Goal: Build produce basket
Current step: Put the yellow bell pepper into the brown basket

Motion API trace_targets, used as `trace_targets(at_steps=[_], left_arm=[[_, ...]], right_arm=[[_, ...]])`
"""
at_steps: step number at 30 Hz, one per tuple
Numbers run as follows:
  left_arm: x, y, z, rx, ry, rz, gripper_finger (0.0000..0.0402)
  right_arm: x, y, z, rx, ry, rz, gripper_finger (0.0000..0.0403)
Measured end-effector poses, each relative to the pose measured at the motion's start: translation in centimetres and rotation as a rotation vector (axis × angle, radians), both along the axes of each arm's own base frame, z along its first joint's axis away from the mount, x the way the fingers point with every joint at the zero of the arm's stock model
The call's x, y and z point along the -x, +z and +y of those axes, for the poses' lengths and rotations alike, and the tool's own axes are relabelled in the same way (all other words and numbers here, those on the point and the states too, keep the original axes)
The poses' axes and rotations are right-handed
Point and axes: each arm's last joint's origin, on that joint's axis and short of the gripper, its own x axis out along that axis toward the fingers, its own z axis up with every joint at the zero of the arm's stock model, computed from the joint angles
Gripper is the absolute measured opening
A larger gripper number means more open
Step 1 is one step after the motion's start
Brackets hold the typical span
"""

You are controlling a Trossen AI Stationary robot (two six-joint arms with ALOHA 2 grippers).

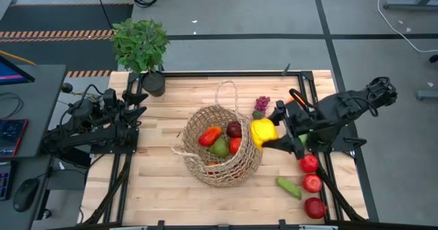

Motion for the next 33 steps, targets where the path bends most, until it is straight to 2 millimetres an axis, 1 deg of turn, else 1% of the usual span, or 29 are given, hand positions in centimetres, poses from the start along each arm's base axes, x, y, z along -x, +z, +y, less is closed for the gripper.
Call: trace_targets(at_steps=[6,9,12,15,20,26,29,33], left_arm=[[0.0,0.0,0.0,0.000,0.000,0.001,0.0390],[0.0,0.0,0.0,0.000,0.001,0.001,0.0390],[0.0,0.0,0.0,0.000,0.000,0.000,0.0390],[0.0,0.0,0.0,0.000,0.000,0.001,0.0390],[0.0,0.0,0.0,0.000,0.000,0.000,0.0390],[0.0,0.0,0.0,0.000,0.000,0.001,0.0390],[0.0,0.0,0.0,0.000,0.000,0.001,0.0390],[0.0,0.0,0.0,0.000,0.000,0.001,0.0390]], right_arm=[[-0.4,0.3,-0.3,-0.002,-0.016,-0.038,0.0334],[-0.6,0.4,-0.7,-0.022,-0.067,-0.044,0.0334],[-1.7,0.2,-1.2,-0.036,-0.121,-0.054,0.0334],[-3.6,-0.1,-1.9,-0.053,-0.165,-0.080,0.0334],[-7.4,-0.5,-3.3,-0.100,-0.256,-0.176,0.0334],[-12.1,-2.2,-5.7,-0.300,-0.359,-0.261,0.0334],[-13.9,-2.8,-6.7,-0.405,-0.347,-0.328,0.0334],[-15.5,-3.3,-7.1,-0.432,-0.316,-0.419,0.0334]])
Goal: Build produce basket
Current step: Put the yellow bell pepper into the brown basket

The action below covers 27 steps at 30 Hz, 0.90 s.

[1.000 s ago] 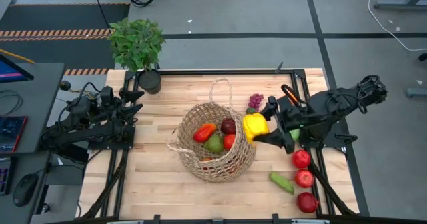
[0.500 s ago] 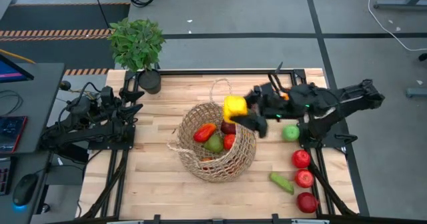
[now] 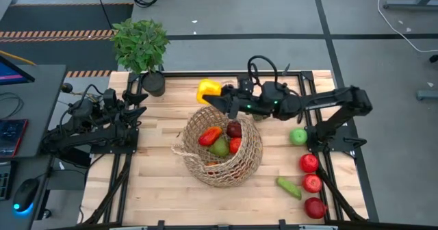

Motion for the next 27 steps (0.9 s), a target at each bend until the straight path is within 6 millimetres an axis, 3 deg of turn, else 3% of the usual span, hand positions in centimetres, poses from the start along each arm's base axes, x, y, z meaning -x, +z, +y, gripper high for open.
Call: trace_targets(at_steps=[4,12,20,27], left_arm=[[0.0,0.0,0.0,0.000,0.000,0.000,0.0390],[0.0,0.0,0.0,0.000,0.000,0.000,0.0390],[0.0,0.0,0.0,0.000,0.000,0.000,0.0390],[0.0,0.0,0.0,0.000,0.000,0.000,0.0390]], right_arm=[[-0.8,-0.5,-0.1,-0.003,-0.004,-0.029,0.0334],[-0.6,1.6,-1.3,0.083,0.033,-0.061,0.0334],[-0.2,3.1,-4.0,0.186,0.350,0.052,0.0334],[0.6,3.3,-4.4,0.394,0.541,0.246,0.0334]])
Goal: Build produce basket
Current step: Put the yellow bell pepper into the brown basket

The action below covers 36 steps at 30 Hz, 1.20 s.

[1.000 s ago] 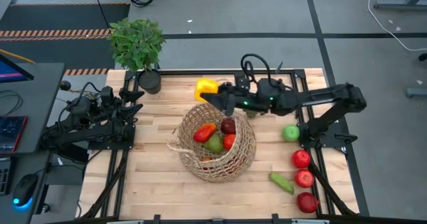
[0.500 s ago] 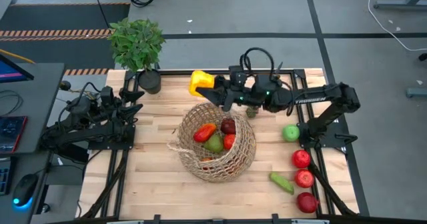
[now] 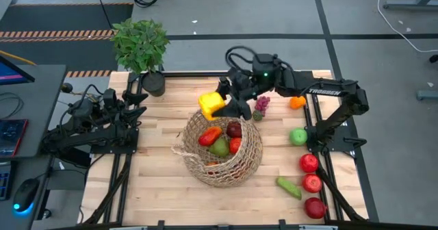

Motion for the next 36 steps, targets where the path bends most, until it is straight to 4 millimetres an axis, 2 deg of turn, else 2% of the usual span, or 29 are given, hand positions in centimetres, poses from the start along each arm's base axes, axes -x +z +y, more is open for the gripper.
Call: trace_targets(at_steps=[7,14,19,22,29,36], left_arm=[[0.0,0.0,0.0,0.000,0.000,0.000,0.0390],[0.0,0.0,0.0,0.000,0.000,0.000,0.0390],[0.0,0.0,0.0,0.000,0.000,0.000,0.0390],[0.0,0.0,0.0,0.000,0.000,0.001,0.0390],[0.0,0.0,0.0,0.000,0.000,0.000,0.0390],[0.0,0.0,0.0,0.000,0.000,0.000,0.0390]], right_arm=[[0.2,-0.1,-0.4,0.109,-0.024,0.020,0.0334],[-0.9,-1.2,-0.8,0.155,-0.305,0.054,0.0334],[-1.6,-1.8,-1.2,0.077,-0.375,0.083,0.0334],[-2.3,-2.6,-1.3,0.031,-0.360,0.119,0.0334],[-2.3,-4.2,-0.6,0.022,-0.148,0.246,0.0334],[-2.0,-4.6,0.5,0.047,-0.117,0.304,0.0334]])
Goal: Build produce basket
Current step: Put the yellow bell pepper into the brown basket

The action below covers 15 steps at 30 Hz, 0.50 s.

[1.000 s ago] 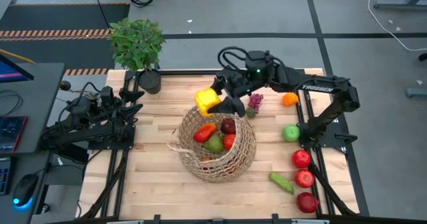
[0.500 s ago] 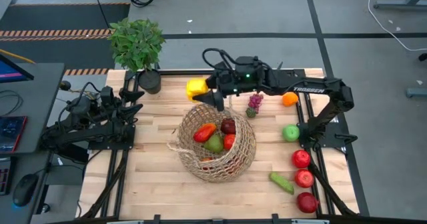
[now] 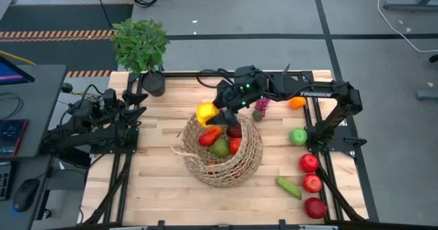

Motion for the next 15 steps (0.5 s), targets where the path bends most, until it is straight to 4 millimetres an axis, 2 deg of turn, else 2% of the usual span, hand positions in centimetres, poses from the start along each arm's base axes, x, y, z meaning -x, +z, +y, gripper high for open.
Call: trace_targets(at_steps=[9,15], left_arm=[[0.0,0.0,0.0,0.000,0.000,-0.001,0.0390],[0.0,0.0,0.0,0.000,0.000,-0.001,0.0390]], right_arm=[[-0.9,-0.3,1.4,0.056,-0.139,-0.027,0.0334],[-0.6,-0.9,2.4,0.075,-0.093,0.039,0.0334]])
